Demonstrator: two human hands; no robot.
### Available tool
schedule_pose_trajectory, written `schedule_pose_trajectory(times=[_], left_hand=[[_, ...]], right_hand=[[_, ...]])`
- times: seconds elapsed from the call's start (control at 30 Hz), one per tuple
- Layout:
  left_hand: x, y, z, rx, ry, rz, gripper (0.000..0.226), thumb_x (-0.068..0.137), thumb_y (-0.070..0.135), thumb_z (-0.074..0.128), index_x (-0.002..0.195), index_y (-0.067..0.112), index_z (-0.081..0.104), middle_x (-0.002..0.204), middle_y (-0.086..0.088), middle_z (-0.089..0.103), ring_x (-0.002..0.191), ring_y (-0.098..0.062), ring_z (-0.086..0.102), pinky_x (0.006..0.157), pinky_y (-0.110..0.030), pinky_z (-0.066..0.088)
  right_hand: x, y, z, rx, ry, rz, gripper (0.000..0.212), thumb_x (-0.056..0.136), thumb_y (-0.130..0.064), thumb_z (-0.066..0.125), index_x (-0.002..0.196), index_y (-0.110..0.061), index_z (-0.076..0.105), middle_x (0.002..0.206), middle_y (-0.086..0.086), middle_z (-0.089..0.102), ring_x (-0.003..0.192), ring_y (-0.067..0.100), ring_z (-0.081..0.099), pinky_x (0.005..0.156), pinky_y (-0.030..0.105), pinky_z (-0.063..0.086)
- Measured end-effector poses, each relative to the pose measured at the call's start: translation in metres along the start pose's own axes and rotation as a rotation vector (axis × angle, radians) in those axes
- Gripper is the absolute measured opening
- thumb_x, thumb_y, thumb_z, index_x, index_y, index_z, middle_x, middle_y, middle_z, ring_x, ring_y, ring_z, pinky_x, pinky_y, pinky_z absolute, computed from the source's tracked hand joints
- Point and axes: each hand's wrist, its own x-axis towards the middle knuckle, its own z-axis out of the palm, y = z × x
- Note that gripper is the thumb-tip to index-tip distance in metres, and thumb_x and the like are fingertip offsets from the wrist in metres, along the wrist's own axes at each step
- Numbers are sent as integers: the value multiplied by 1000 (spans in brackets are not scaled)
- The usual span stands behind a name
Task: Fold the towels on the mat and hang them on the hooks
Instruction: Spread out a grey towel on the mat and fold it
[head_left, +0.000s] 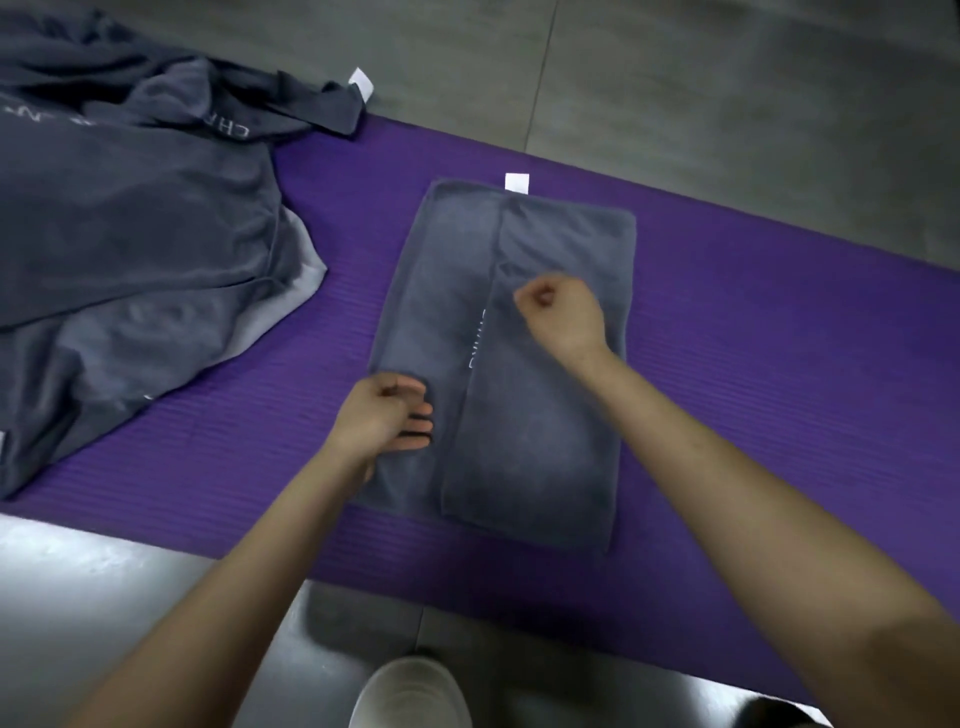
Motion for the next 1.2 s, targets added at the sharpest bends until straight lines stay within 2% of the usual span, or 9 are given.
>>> schedule_pose_trajectory(times=[0.2, 0.33, 0.43, 0.6, 0.77, 0.87, 1.0, 1.1, 1.2], left_hand=[[14, 3, 20, 45, -14, 28, 15, 92, 5, 51, 80, 14, 53, 72, -8, 58, 54, -14, 55, 46, -22, 51], [24, -9, 28, 255, 65, 99, 13, 78, 14, 70, 83, 16, 58, 69, -4, 64, 60, -17, 63, 60, -32, 58], [22, -13, 29, 560, 112, 219, 21, 71, 23, 75, 86, 18, 61, 74, 4, 69, 74, -14, 65, 72, -28, 52], [12, -13, 33, 825, 98, 289, 10, 74, 20, 66, 82, 21, 60, 76, 4, 68, 79, -14, 62, 61, -24, 42], [2, 1, 12, 138, -104, 21, 23, 76, 0, 70, 78, 17, 56, 66, -2, 57, 58, -14, 54, 60, -28, 50], [-5, 2, -18, -4, -65, 8, 20, 80, -2, 66, 82, 15, 56, 68, -2, 53, 59, -11, 53, 53, -23, 50], [5, -10, -47, 23, 143, 32, 19, 82, -3, 63, 84, 14, 54, 70, -6, 53, 57, -13, 51, 51, -24, 51], [11, -28, -52, 110, 226, 29, 21, 76, 7, 70, 80, 19, 54, 75, -8, 56, 67, -23, 56, 70, -42, 56], [9, -41, -50, 431, 304, 117, 23, 73, 20, 73, 90, 18, 58, 81, -3, 61, 87, -27, 61, 80, -37, 49]], right_hand=[[76, -21, 33, -183, 165, 31, 42, 88, -45, 57, 114, -13, 55, 117, 8, 62, 112, 29, 55, 84, 33, 43], [99, -18, 50, -327, 196, 60, 47, 86, -47, 58, 118, -14, 54, 122, 9, 56, 114, 30, 51, 84, 34, 43], [104, -10, 52, -244, 270, 74, 27, 90, -33, 53, 110, -18, 62, 115, 7, 62, 109, 27, 56, 82, 32, 44], [104, -2, 37, 150, 333, 93, 15, 88, -23, 58, 98, -17, 68, 89, -3, 68, 89, 14, 61, 82, 26, 44], [104, -20, 20, 450, 367, 32, 24, 81, -13, 64, 68, -31, 54, 62, -15, 52, 63, 2, 51, 77, 26, 47], [112, -60, 28, 484, 351, -42, 33, 78, -8, 65, 62, -32, 50, 60, -16, 50, 62, 3, 51, 74, 25, 47], [118, -92, 72, 500, 104, 56, 26, 83, -6, 63, 66, -23, 55, 64, -9, 52, 64, 15, 58, 70, 40, 56], [98, -83, 86, 480, -185, 75, 20, 90, -5, 55, 108, -6, 63, 74, -6, 55, 65, 7, 54, 81, 36, 56], [77, -54, 60, 373, -59, -76, 27, 88, -1, 51, 113, -1, 62, 88, 3, 65, 84, 14, 59, 91, 35, 51]])
